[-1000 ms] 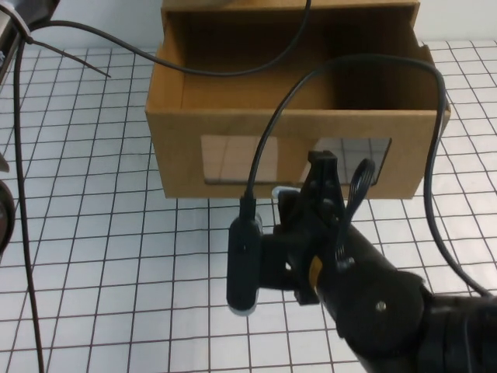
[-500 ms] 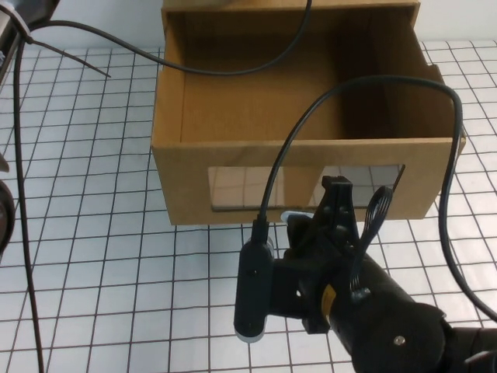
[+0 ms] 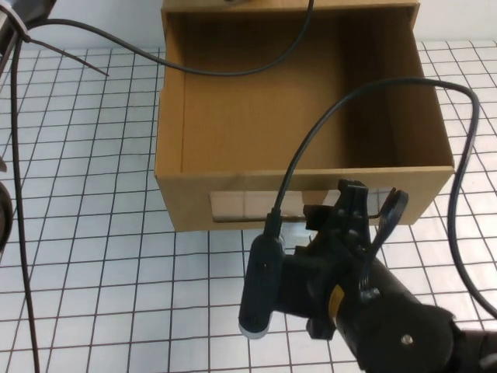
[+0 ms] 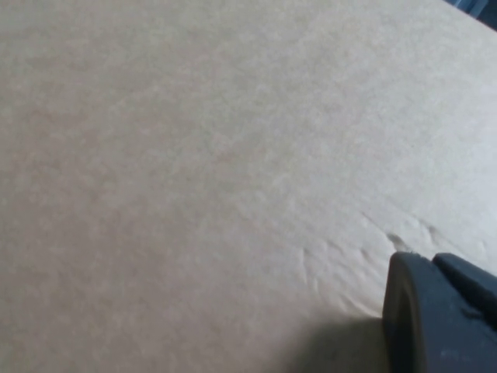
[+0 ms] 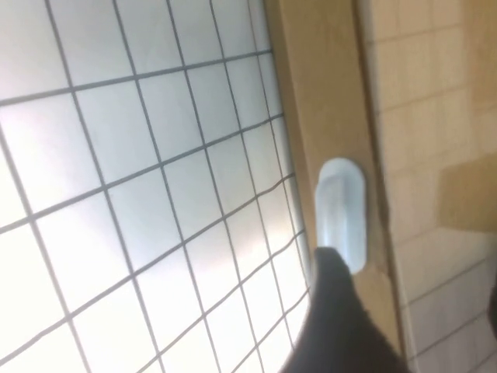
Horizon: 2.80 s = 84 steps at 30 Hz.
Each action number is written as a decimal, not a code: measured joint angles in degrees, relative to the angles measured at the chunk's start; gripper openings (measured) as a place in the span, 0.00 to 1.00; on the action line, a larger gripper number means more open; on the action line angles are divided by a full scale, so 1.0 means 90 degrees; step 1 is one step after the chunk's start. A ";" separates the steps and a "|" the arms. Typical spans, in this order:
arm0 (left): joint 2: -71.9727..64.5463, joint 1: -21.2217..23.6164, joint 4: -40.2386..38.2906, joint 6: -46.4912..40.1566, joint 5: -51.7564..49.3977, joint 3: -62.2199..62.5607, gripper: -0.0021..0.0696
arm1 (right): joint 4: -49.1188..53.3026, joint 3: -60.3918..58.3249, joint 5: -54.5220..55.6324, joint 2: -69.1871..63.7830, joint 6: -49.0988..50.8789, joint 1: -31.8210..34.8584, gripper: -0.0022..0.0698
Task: Open the shoe box
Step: 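Pull the top drawer of the cardboard box fully open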
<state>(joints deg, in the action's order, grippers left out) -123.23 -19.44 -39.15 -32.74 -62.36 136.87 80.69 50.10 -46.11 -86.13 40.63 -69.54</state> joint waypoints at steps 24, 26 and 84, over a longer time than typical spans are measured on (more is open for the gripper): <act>0.1326 0.0000 0.1039 0.0431 -0.1138 0.0966 0.02 | -0.1379 0.0702 -0.1841 0.2683 -0.0391 -0.1155 0.02; 0.1582 0.0000 0.1347 0.0533 -0.1152 0.0859 0.02 | -0.1571 0.0804 -0.1735 0.2856 -0.0524 -0.0654 0.02; 1.2864 0.0000 0.1976 0.1107 0.6677 -1.5375 0.02 | -0.6064 -0.2440 0.2319 0.6445 -0.1301 0.3653 0.01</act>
<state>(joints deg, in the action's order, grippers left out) -7.45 -19.44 -21.37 -22.78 -2.26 -1.51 26.11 28.14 -25.24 -28.13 28.92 -36.67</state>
